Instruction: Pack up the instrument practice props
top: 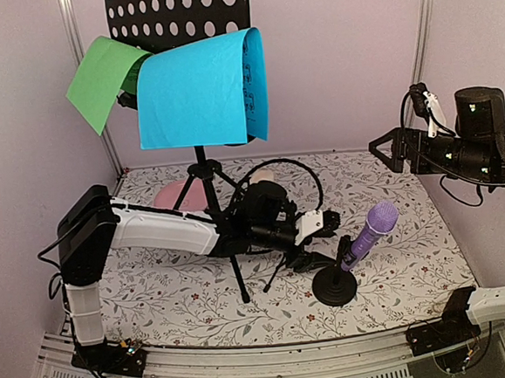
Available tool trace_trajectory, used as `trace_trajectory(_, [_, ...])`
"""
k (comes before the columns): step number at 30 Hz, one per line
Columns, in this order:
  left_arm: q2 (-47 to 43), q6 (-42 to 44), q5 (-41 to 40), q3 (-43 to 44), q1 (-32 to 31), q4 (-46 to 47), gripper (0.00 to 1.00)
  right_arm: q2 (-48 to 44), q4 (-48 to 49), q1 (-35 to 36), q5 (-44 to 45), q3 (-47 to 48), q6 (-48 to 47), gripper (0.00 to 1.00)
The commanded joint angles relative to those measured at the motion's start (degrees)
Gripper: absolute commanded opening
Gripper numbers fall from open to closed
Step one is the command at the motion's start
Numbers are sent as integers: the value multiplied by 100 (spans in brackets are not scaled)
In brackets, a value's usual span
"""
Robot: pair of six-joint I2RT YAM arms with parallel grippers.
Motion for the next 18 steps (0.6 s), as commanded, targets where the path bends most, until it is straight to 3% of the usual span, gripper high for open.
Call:
trace_trajectory(1, [-516,-267,-193,-204,-45,-420,71,3,170,-18,-326,-187,-182,95])
trace_trajectory(12, [-968,-676,-173,-414,-208,-321,70,-520,-1034,-20,-710,-760,495,95])
trace_trajectory(18, [-939,-724,-109,-84,-340,-591,69,-590,-1671,-20,-304,-695,987,94])
